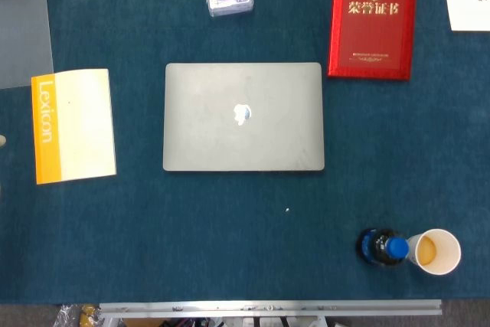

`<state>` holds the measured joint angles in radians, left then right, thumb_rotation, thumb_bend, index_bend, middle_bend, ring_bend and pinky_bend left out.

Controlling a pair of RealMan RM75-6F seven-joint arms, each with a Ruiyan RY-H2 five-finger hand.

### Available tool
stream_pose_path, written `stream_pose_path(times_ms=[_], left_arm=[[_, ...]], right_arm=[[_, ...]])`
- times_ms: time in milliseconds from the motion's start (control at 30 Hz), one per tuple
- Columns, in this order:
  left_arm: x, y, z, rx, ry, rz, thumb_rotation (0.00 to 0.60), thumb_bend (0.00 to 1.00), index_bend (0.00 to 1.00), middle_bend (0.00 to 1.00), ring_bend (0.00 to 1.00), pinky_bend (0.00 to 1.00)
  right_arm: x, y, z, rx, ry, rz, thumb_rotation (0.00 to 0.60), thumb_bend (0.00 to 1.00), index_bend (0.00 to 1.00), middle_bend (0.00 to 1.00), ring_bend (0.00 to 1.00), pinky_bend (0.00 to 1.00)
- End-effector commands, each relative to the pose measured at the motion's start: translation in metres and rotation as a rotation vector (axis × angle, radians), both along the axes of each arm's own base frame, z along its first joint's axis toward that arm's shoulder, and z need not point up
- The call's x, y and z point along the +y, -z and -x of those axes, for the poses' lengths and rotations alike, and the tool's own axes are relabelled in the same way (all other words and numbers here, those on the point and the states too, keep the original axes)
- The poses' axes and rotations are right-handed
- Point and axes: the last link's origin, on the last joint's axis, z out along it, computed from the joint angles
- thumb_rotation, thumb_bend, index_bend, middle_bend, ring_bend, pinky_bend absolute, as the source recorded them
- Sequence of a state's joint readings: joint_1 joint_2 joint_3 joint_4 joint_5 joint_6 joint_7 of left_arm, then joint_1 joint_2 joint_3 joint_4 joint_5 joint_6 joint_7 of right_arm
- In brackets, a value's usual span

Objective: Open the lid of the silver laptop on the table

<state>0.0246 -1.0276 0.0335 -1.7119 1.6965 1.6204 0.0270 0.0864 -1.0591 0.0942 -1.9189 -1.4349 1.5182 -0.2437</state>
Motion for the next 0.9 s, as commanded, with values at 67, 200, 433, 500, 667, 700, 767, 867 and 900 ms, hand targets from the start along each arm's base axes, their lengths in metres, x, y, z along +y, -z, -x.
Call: stream_pose_path(times_ms=[67,200,433,500,667,700,767,867,900], left_arm=[[-0.001,0.001,0.001,0.001,-0.009,0.007,0.6,0.42,0.27,0.22,0.15,0.1],[-0.002,0.001,0.002,0.0,-0.011,0.005,0.6,0.42,0.27,0.22,0.15,0.1],[-0.001,-0.004,0.0,0.0,0.0,-0.008,0.6,0.42,0.27,0.22,0.15,0.1],[-0.002,-0.004,-0.001,0.0,0.004,-0.007,0.6,0.42,0.27,0.22,0.15,0.1],[-0.004,-0.006,-0.004,-0.003,0.011,-0.011,0.6,0.42,0.27,0.22,0.15,0.1],[-0.004,-0.007,-0.004,-0.003,0.011,-0.012,0.6,0.42,0.27,0.22,0.15,0.1],[-0.005,-0.007,-0.003,-0.005,0.008,-0.015,0.6,0.42,0.27,0.22,0.15,0.1],[-0.007,-0.008,-0.002,-0.008,0.008,-0.015,0.6,0.42,0.27,0.22,0.15,0.1],[-0.008,-0.008,-0.002,-0.009,0.01,-0.015,0.6,0.42,0.27,0.22,0.15,0.1]], right_arm=[[-0.001,0.002,-0.001,-0.017,0.0,-0.015,0.6,0.0,0.0,0.03,0.0,0.01],[-0.001,0.004,-0.003,-0.033,-0.011,-0.034,0.6,0.0,0.0,0.03,0.0,0.01],[-0.003,0.007,-0.016,-0.074,-0.056,-0.073,0.6,0.0,0.0,0.03,0.0,0.01],[-0.005,0.009,-0.022,-0.084,-0.081,-0.095,0.6,0.0,0.0,0.03,0.0,0.01],[-0.016,0.022,-0.043,-0.106,-0.157,-0.162,0.6,0.0,0.0,0.03,0.0,0.01],[-0.018,0.024,-0.047,-0.112,-0.17,-0.174,0.6,0.0,0.0,0.03,0.0,0.01],[-0.023,0.031,-0.058,-0.128,-0.202,-0.201,0.6,0.0,0.0,0.03,0.0,0.01],[-0.033,0.042,-0.075,-0.167,-0.242,-0.238,0.6,0.0,0.0,0.03,0.0,0.01],[-0.037,0.047,-0.081,-0.181,-0.255,-0.256,0.6,0.0,0.0,0.03,0.0,0.01]])
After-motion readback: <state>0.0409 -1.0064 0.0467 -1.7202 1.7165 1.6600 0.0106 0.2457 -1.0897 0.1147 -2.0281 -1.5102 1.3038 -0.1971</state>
